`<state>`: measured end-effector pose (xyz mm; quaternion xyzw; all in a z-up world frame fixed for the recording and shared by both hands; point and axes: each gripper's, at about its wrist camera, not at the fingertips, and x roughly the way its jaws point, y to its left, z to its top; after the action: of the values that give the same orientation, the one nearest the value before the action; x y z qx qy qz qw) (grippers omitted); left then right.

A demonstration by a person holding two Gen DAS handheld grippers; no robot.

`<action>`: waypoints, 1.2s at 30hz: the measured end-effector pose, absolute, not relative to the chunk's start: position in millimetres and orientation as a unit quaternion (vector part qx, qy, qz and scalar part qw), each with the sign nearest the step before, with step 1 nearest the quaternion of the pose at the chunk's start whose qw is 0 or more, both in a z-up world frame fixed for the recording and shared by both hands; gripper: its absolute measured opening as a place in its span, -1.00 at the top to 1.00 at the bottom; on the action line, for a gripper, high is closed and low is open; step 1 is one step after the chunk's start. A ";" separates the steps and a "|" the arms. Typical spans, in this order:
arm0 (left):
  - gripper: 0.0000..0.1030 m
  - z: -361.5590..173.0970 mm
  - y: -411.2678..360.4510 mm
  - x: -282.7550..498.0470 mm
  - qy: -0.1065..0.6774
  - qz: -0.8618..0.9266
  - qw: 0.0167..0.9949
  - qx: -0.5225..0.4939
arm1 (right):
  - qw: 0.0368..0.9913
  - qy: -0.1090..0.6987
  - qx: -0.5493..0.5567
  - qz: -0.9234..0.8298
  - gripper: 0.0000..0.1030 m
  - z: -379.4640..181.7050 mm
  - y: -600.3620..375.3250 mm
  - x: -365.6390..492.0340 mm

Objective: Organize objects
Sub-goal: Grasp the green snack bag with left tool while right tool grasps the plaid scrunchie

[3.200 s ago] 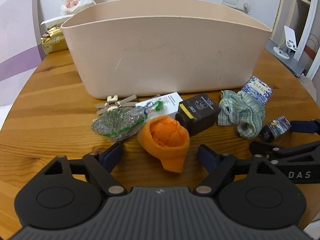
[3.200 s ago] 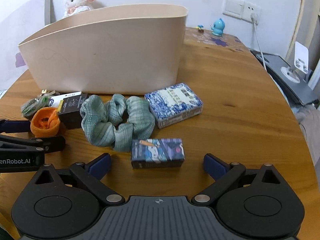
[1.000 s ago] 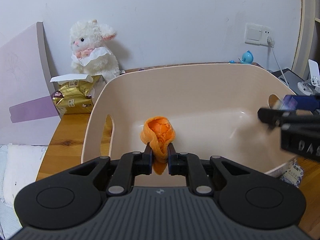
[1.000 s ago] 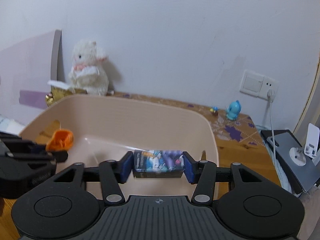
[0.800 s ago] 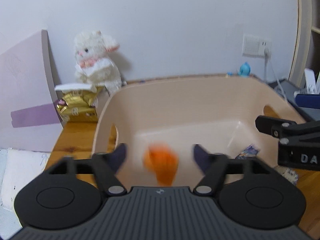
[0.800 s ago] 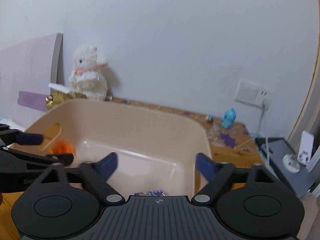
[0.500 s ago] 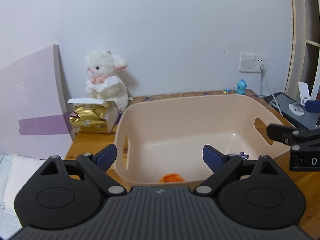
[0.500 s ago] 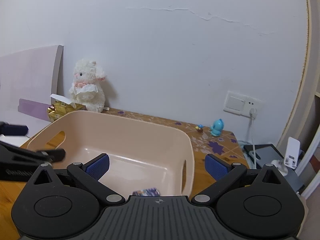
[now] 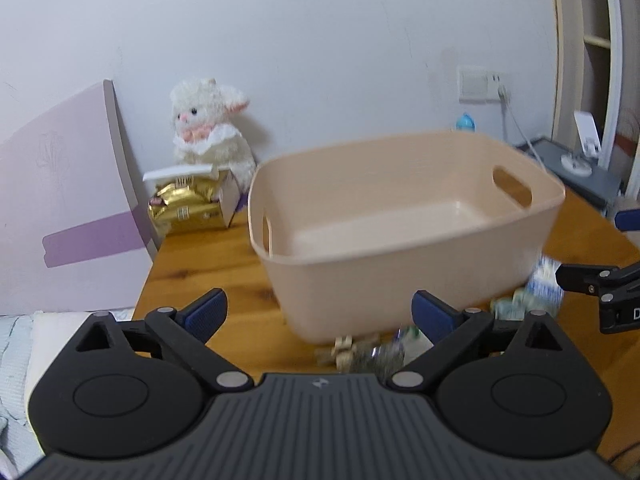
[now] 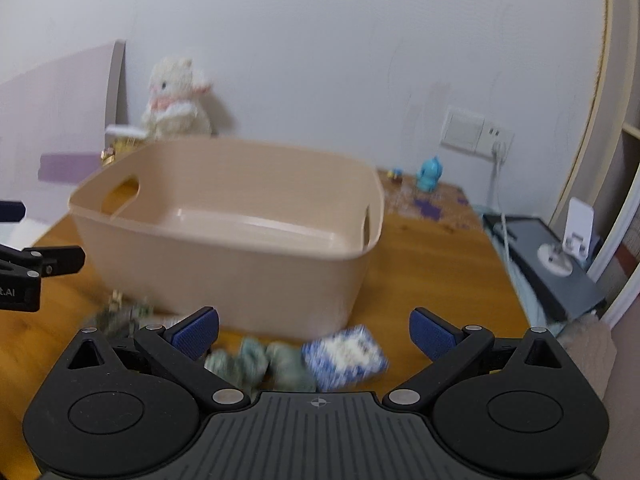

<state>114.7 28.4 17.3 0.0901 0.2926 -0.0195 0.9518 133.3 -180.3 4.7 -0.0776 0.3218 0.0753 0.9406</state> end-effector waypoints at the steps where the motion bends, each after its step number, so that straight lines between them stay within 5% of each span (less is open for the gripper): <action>1: -0.92 12.7 28.8 112.8 0.298 -0.022 0.950 0.094 | 0.937 0.330 -0.081 0.077 -1.00 -0.4 -178.7 132.1; 15: -0.90 -47.0 30.8 116.3 0.368 -0.045 0.922 0.107 | 0.901 0.405 -0.121 0.098 -1.00 -53.7 -153.9 132.6; 21: -0.62 -56.2 26.3 123.3 0.359 -0.067 0.924 0.117 | 0.904 0.399 -0.117 0.097 -0.96 -60.1 -152.9 138.2; 29: 0.14 -61.1 20.9 131.8 0.358 -0.102 0.919 0.126 | 0.908 0.390 -0.110 0.109 -0.31 -59.7 -154.1 144.6; 34: 0.25 -60.2 19.2 128.8 0.354 -0.111 0.920 0.128 | 0.904 0.393 -0.107 0.126 0.49 -60.2 -152.8 143.1; 36: 0.26 -58.0 20.1 127.0 0.354 -0.112 0.921 0.122 | 0.904 0.392 -0.108 0.130 0.61 -59.0 -152.5 140.9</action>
<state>127.0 20.1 -58.0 0.1216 0.3540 -0.1118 0.9205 140.9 -152.5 -59.0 -0.1082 0.3917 0.1302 0.9044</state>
